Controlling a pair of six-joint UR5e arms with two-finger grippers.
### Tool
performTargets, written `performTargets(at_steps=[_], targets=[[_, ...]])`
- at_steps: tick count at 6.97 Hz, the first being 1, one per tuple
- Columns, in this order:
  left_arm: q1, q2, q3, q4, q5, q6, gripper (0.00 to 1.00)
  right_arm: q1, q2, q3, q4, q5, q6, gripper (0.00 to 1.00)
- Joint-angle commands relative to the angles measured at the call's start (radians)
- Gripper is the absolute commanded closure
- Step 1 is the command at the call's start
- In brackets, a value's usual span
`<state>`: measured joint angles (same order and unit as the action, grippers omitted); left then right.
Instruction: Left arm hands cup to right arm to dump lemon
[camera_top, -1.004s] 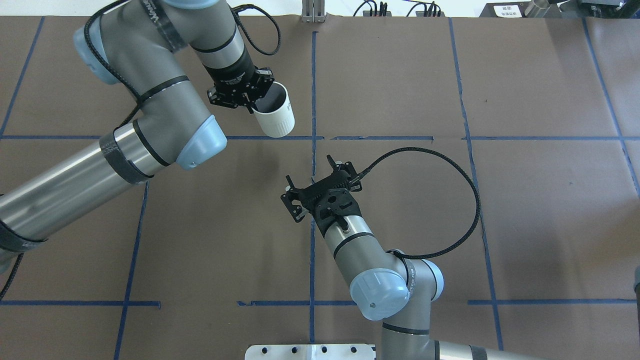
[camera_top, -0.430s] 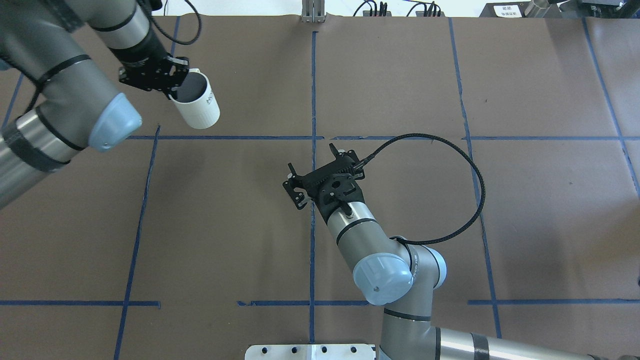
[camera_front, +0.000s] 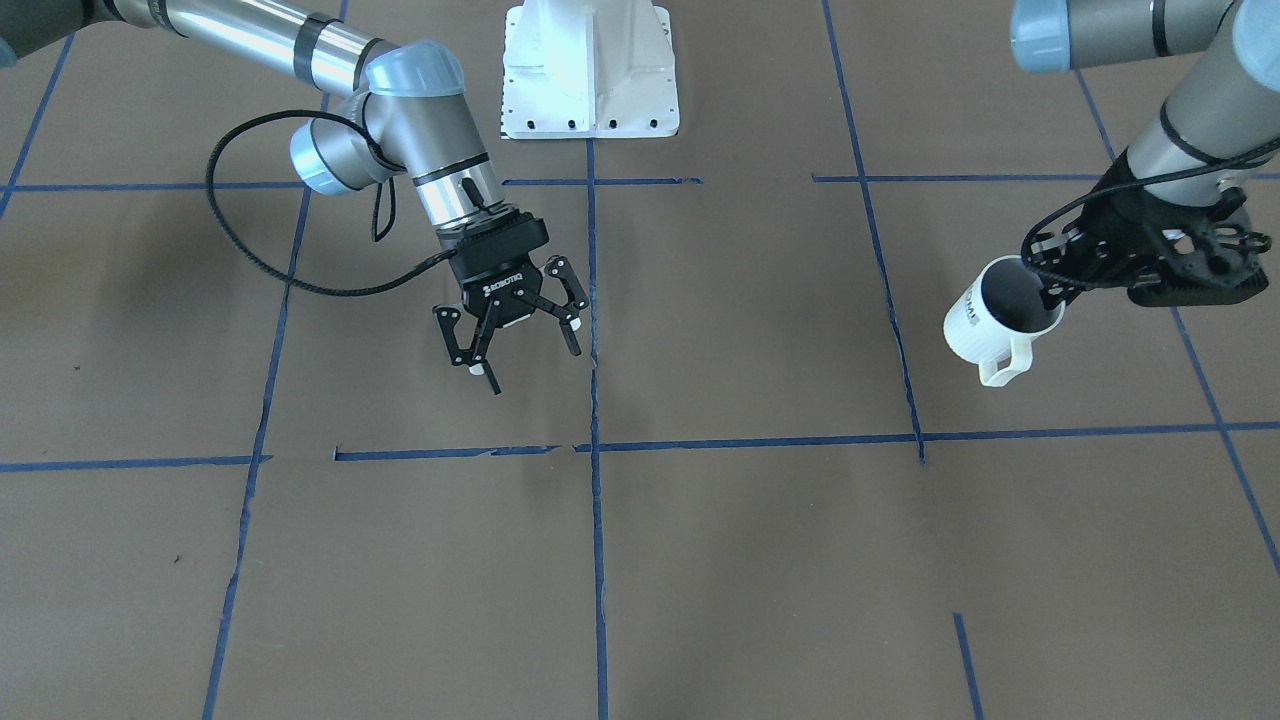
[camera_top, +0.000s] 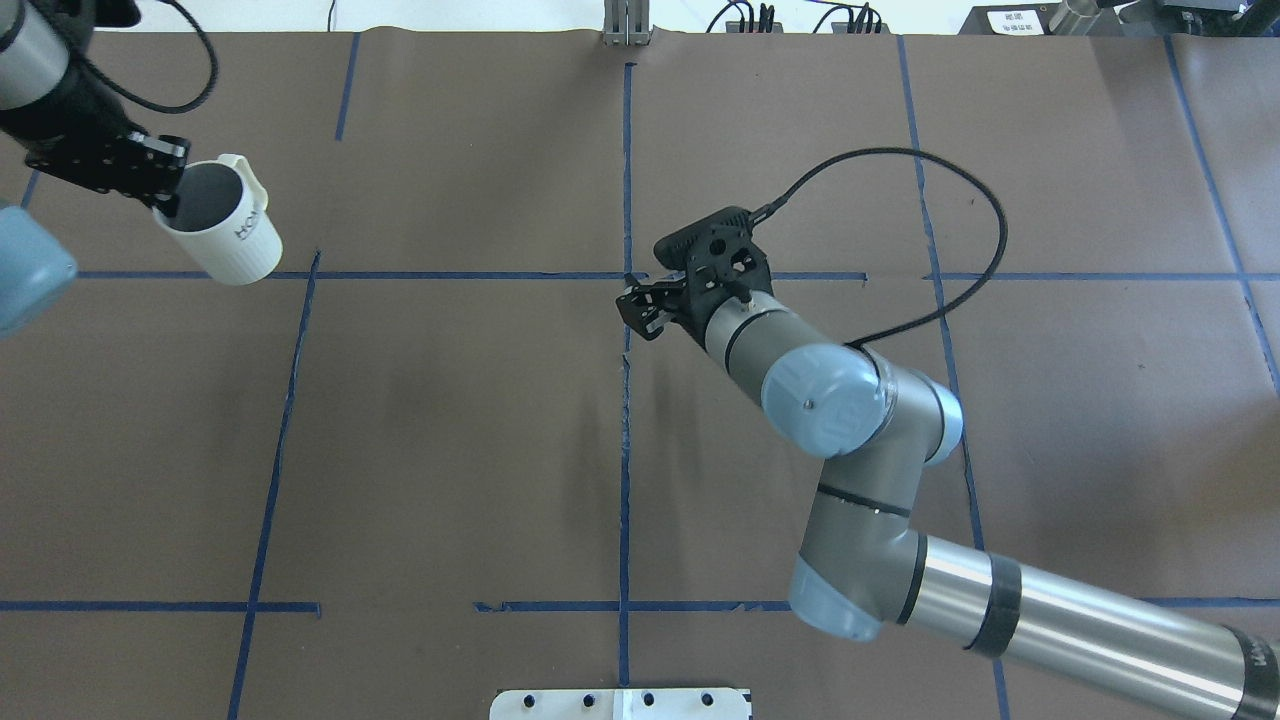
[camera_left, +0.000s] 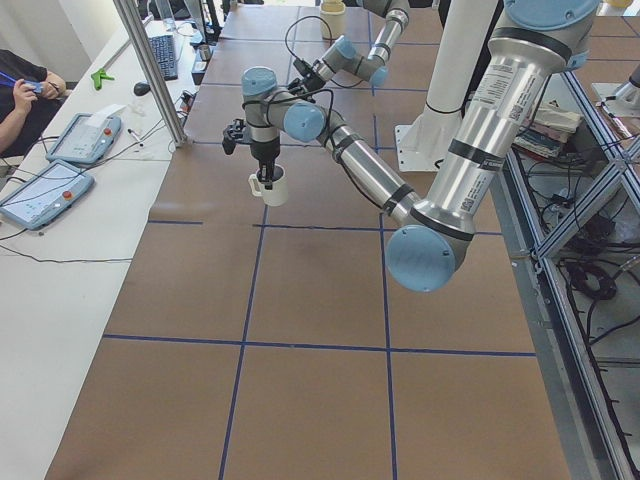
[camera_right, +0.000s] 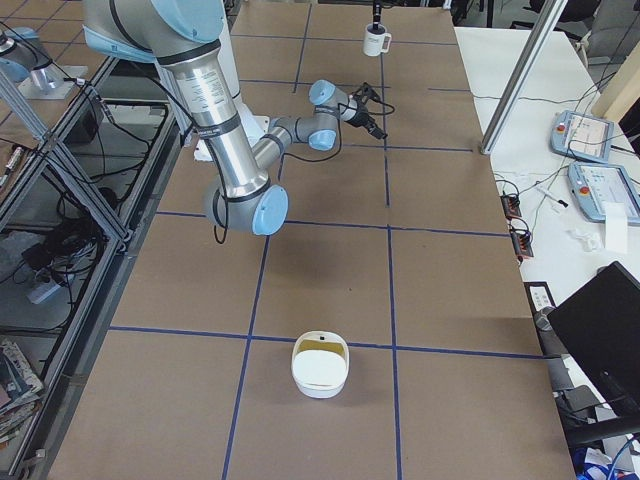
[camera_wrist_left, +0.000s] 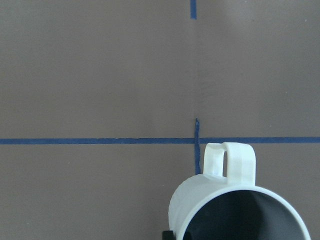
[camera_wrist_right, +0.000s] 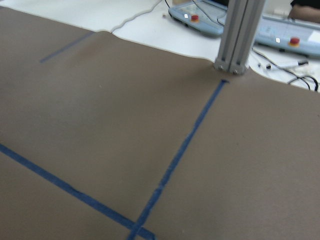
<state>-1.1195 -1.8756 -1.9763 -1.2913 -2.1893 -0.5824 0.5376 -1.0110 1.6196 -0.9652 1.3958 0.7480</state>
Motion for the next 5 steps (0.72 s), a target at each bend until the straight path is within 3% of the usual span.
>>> performTargets(at_steps=[1,3,4,5], targets=[[-0.013,0.142,-0.094,0.006,-0.001,0.03,1.0,0.195,-0.001,0.088,-0.275,0.383,-0.005,0.01],[-0.013,0.249,-0.095,-0.107,-0.003,0.026,1.0,0.357,-0.061,0.089,-0.331,0.716,-0.035,0.01],[-0.013,0.304,-0.078,-0.215,-0.003,0.021,1.0,0.425,-0.089,0.083,-0.366,0.83,-0.038,0.01],[-0.013,0.34,-0.055,-0.273,-0.003,0.016,1.0,0.476,-0.098,0.083,-0.374,0.844,-0.085,0.01]])
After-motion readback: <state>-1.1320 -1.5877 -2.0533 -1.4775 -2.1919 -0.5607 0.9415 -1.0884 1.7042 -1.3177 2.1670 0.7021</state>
